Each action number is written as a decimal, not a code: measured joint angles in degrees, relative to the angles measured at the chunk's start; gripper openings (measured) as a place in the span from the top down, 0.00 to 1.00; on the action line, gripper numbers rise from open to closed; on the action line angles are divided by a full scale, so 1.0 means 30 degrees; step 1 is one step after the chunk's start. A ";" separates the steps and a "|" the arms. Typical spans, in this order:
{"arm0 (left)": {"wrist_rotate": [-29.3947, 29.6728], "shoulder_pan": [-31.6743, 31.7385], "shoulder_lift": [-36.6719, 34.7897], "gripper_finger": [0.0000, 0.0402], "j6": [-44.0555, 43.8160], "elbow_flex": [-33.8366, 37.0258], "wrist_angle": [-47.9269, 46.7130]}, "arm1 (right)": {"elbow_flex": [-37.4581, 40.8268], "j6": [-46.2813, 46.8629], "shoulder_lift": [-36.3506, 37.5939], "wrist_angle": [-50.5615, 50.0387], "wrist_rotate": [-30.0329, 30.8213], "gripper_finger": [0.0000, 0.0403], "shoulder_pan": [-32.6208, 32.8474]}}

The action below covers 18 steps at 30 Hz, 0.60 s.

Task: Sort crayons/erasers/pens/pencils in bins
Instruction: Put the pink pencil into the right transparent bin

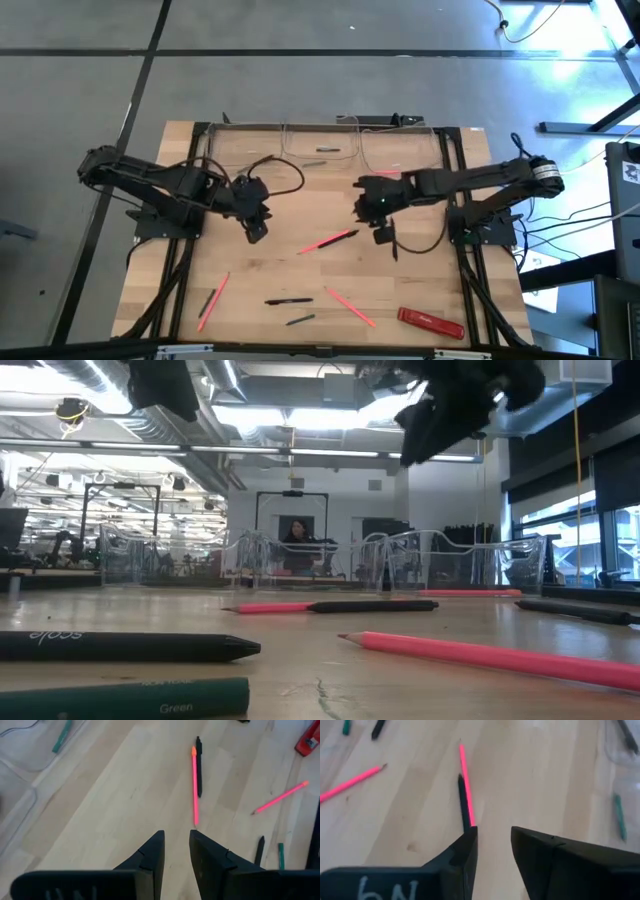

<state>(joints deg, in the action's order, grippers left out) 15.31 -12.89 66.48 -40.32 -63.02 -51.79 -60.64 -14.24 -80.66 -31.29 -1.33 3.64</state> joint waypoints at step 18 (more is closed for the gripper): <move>0.0404 -0.0135 0.0011 0.79 -0.0040 0.0000 0.0622 | 0.4653 -0.0497 -0.4777 0.9528 -0.0094 0.70 -0.0007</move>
<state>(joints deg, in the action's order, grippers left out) 16.52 -13.30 66.51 -40.45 -63.02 -49.92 -46.68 -15.73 -94.99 -2.70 -1.61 3.62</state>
